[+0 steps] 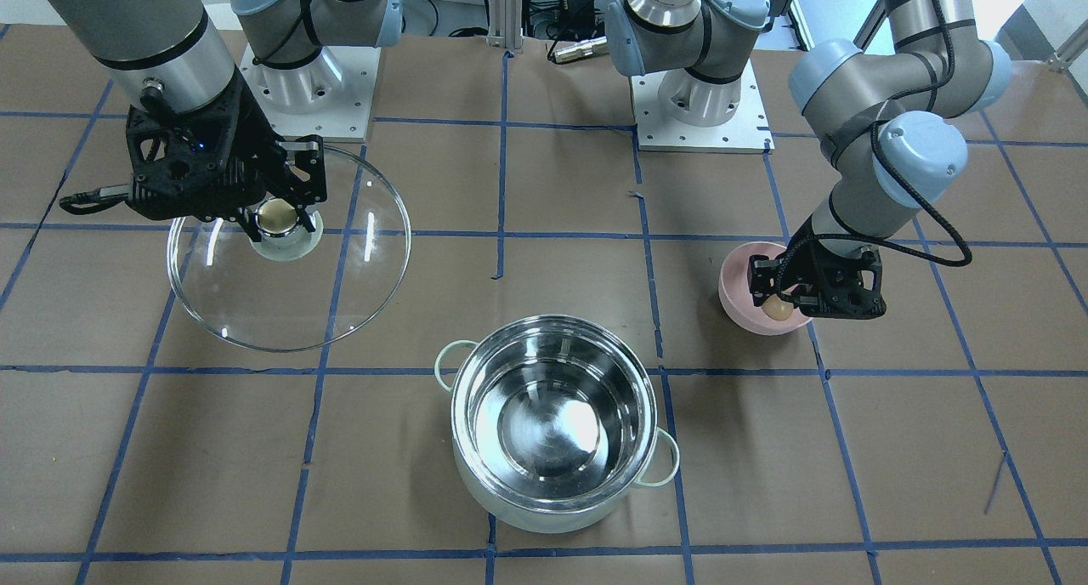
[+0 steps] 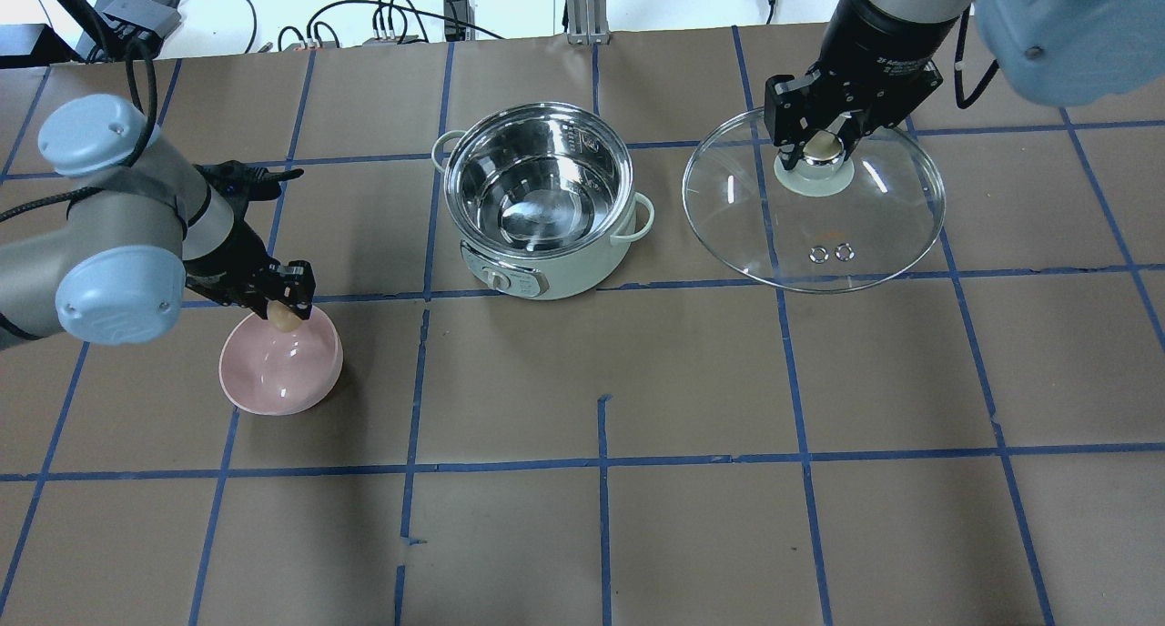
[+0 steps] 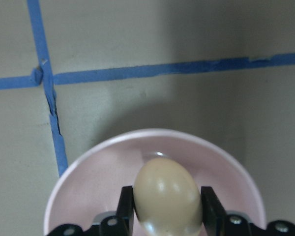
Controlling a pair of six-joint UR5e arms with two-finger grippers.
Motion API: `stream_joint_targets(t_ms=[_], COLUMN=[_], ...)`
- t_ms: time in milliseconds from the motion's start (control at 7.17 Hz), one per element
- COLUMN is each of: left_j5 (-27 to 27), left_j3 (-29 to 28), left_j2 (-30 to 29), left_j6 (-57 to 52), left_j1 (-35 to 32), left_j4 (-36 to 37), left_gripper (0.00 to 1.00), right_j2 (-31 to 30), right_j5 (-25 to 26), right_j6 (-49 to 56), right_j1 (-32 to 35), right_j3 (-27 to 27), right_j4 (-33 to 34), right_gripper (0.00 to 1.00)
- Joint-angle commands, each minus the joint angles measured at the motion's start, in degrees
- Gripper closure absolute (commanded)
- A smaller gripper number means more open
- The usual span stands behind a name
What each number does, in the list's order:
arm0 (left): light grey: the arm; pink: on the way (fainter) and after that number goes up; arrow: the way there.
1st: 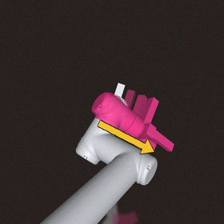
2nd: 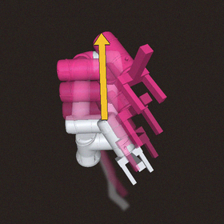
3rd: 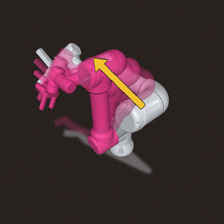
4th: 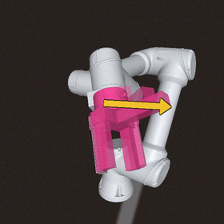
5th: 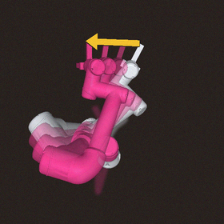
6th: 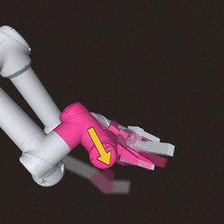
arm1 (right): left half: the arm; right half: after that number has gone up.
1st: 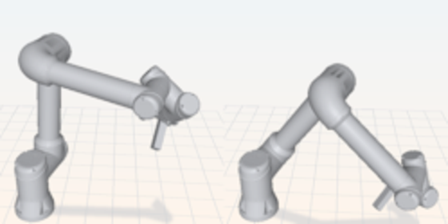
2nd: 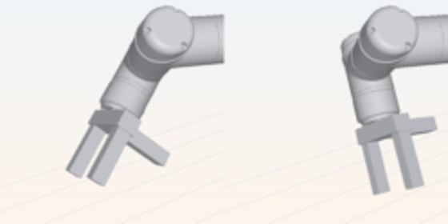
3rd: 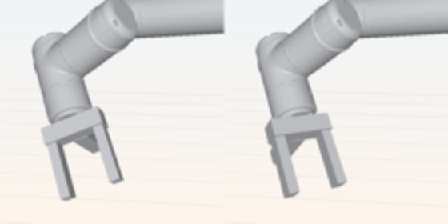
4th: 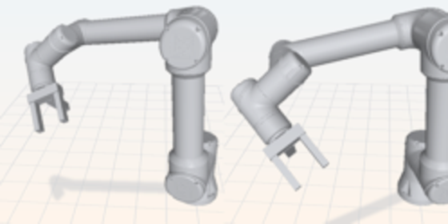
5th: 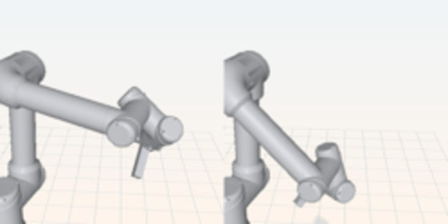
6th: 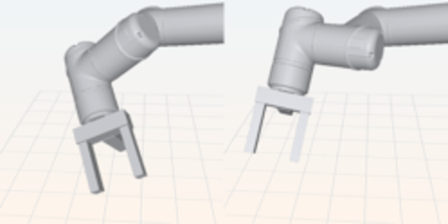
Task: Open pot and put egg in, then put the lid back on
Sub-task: 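Carry the egg over the pot with the left gripper and release it inside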
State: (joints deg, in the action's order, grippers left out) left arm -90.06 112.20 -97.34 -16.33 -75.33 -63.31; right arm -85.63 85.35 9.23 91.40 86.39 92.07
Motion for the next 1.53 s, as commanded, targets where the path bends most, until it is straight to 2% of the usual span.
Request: stream_joint_targets(t_ms=[0, 139, 418, 697, 836, 976, 1115, 1255, 1394], left_j5=[1.8, 3.6, 3.6, 3.6, 3.6, 3.7, 3.7, 3.7, 3.7], left_j3=[-11.4, -15.5, -21.5, -25.5, -25.9, -25.9, -25.9, -25.9, -26.0], left_j2=[-0.5, -2.0, -7.9, -14.2, -16.0, -17.3, -18.8, -18.9, -18.6], left_j6=[9.4, 16.6, 21.4, 22.6, 22.7, 22.7, 22.2, 21.6, 21.3], left_j1=[-6.5, -10.6, -19.3, -22.9, -23.9, -24.0, -24.2, -24.3, -24.2], left_j4=[-8.3, -8.7, -5.2, 2.5, 3.7, 6.1, 8.4, 8.4, 8.3], left_gripper=[0.94, 0.94, 0.94, 0.94, 0.94, 0.89, 0.77, 0.30, 0.14], right_j2=[-0.4, -0.4, -0.4, -0.4, -0.4, -0.4, -0.4, -0.4, -0.4], right_j5=[0.1, 0.1, 0.0, 0.0, -0.1, -0.1, -0.1, -0.1, -0.1], right_j6=[0.1, 0.1, 0.2, 0.2, 0.2, 0.2, 0.2, 0.2, 0.2], right_j1=[0.0, 0.0, 0.1, 0.3, 0.4, 0.5, 0.6, 0.6, 0.6], right_j3=[0.3, 0.4, 0.4, 0.4, 0.3, 0.2, 0.3, 0.3, 0.3], right_j4=[0.0, 0.0, 0.0, 0.0, 0.1, 0.1, 0.1, 0.1, 0.1], right_gripper=[0.80, 0.80, 0.80, 0.80, 0.80, 0.80, 0.80, 0.80, 0.80])
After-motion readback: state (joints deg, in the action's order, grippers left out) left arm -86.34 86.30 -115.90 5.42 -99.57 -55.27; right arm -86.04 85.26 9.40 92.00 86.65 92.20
